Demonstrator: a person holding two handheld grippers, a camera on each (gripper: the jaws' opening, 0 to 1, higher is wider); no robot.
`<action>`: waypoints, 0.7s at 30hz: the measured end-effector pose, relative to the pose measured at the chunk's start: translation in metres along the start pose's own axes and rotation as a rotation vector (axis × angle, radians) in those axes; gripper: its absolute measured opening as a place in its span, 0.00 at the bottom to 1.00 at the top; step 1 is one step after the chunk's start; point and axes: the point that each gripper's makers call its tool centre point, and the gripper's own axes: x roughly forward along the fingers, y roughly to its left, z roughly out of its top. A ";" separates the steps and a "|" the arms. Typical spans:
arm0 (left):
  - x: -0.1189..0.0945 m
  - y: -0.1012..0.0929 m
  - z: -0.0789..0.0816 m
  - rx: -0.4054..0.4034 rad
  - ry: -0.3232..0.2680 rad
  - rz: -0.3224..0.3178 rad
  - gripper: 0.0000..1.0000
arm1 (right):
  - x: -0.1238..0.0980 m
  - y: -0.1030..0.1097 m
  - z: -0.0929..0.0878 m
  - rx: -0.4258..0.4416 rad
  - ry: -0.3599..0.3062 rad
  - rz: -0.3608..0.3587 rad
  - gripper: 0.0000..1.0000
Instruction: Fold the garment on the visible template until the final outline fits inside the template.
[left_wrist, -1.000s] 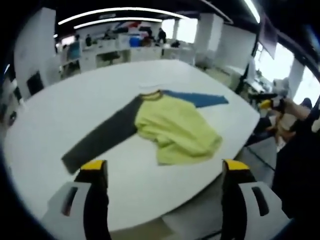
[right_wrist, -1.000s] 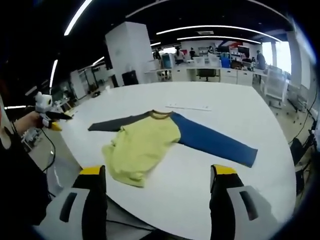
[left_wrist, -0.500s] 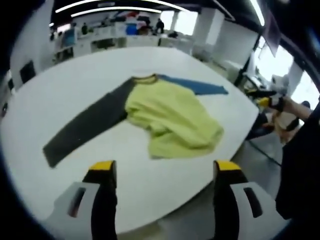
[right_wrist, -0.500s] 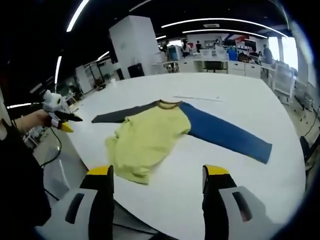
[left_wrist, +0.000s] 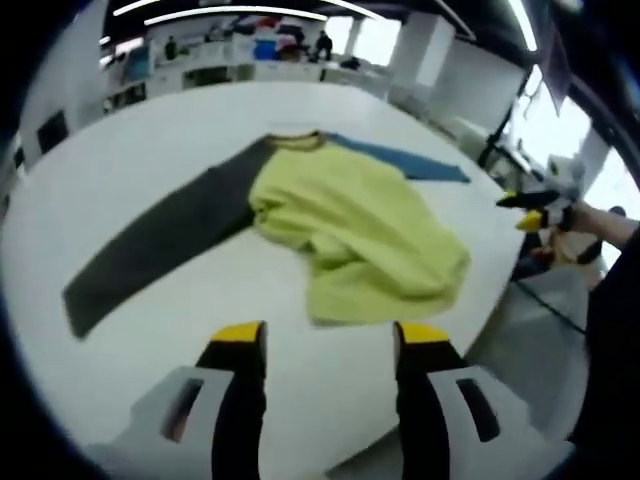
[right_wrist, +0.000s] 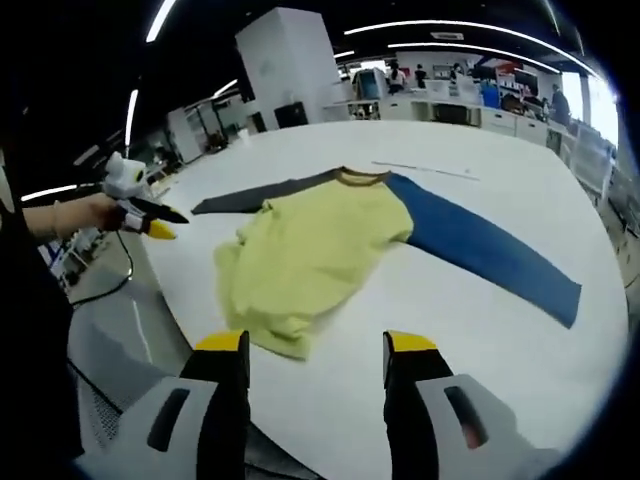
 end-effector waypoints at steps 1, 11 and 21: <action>0.003 0.001 0.000 -0.004 -0.002 0.001 0.43 | 0.001 0.001 0.000 0.000 0.000 0.003 0.50; 0.036 0.008 -0.010 -0.003 0.021 0.010 0.29 | 0.038 0.008 -0.024 0.033 0.059 0.051 0.40; 0.058 0.009 -0.013 0.021 0.047 0.011 0.24 | 0.058 0.014 -0.033 0.010 0.113 0.079 0.34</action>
